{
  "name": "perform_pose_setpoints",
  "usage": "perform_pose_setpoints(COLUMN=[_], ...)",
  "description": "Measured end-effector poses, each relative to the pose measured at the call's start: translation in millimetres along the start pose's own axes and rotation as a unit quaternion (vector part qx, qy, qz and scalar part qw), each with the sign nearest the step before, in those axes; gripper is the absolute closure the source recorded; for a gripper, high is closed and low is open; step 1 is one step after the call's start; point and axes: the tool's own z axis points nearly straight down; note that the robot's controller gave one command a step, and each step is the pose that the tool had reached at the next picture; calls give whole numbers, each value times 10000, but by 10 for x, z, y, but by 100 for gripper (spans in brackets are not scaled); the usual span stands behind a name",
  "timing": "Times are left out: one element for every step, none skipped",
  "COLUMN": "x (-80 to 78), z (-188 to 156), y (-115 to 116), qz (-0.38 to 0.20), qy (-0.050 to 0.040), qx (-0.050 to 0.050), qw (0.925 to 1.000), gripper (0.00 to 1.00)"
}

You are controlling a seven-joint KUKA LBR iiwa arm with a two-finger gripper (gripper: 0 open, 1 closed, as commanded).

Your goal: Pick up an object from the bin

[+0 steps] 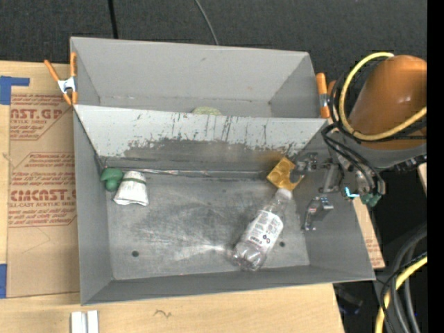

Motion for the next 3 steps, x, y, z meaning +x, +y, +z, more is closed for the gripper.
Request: perform_pose_setpoints(x=[-16, 54, 212], z=[-41, 448, 687], y=[4, 95, 225], qz=[-8, -738, -2456], qy=[-41, -51, -33], qx=[6, 9, 9], qw=[10000, 9973, 9694], gripper=[0, 0, 0])
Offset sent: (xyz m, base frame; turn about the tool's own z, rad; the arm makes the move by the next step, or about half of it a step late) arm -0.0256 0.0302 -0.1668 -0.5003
